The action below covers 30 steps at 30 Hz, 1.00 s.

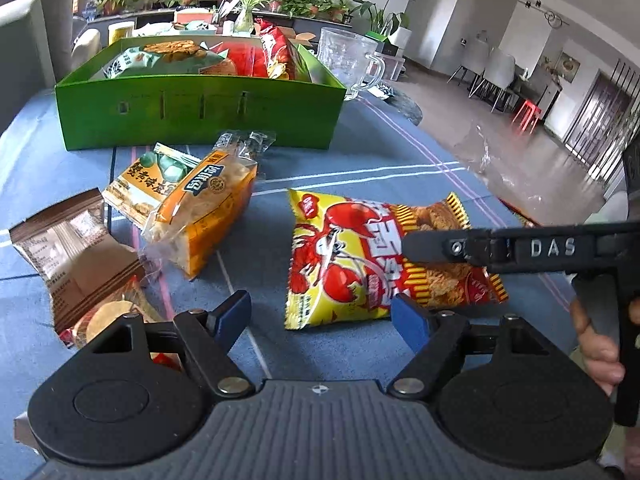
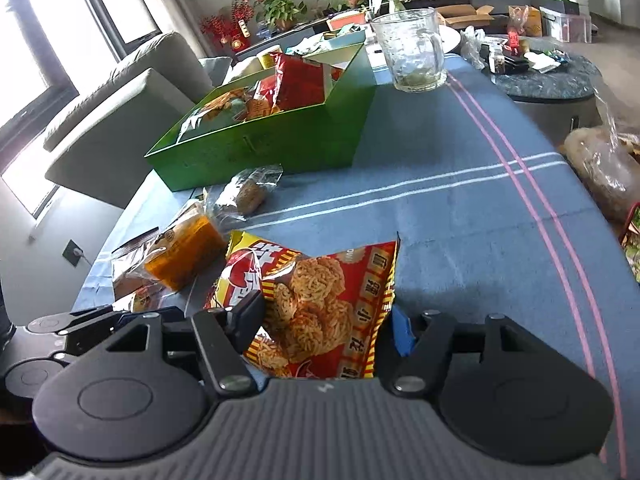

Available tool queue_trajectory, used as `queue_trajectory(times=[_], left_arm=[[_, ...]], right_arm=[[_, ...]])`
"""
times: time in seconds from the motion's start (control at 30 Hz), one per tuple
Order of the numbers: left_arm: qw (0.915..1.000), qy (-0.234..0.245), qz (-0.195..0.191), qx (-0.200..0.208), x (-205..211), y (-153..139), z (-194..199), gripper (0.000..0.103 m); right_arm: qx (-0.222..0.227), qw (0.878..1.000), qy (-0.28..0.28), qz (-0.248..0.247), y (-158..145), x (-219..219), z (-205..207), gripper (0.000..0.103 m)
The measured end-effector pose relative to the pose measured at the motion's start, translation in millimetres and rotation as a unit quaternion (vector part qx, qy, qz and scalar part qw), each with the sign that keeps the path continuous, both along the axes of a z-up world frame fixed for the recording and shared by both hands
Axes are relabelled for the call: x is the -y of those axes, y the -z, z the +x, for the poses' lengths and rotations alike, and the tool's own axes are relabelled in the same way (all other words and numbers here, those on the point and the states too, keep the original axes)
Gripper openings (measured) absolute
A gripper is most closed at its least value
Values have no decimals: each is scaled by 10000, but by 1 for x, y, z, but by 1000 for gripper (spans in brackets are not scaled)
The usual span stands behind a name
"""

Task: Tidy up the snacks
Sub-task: 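Lift the yellow chip bag into the green box and release it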

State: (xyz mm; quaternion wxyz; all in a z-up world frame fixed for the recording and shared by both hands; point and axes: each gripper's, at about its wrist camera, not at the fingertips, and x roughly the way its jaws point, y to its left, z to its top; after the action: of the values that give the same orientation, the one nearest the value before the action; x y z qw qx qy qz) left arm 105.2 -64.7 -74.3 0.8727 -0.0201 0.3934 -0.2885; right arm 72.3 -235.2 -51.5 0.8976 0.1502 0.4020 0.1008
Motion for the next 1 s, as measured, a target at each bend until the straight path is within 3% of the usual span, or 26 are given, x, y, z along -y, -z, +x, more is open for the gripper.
queue_trajectory(times=[0.4,0.47,0.6,0.67,0.87,1.0], left_arm=[[9989,89,-455,-105,-2,-3,10,74],[9981,145,-579,-182,-1,-2,12,65],[9988,215,-425,-88,8,-4,8,52],[9982,242,-551,-84,7,-10,5,52],[9962,63,-691,533,-10,-51,5,52],[9936,-147,-563,971,-23,-79,16,52]], right_arm=[[-57,9997,-71,229,4,6,3,84],[-56,9996,-91,255,5,7,4,84],[-76,9997,-93,232,3,6,4,85],[25,9998,-122,184,-2,2,2,85],[580,9978,-208,249,-38,-8,5,85],[949,9945,-367,235,-64,-25,21,85]])
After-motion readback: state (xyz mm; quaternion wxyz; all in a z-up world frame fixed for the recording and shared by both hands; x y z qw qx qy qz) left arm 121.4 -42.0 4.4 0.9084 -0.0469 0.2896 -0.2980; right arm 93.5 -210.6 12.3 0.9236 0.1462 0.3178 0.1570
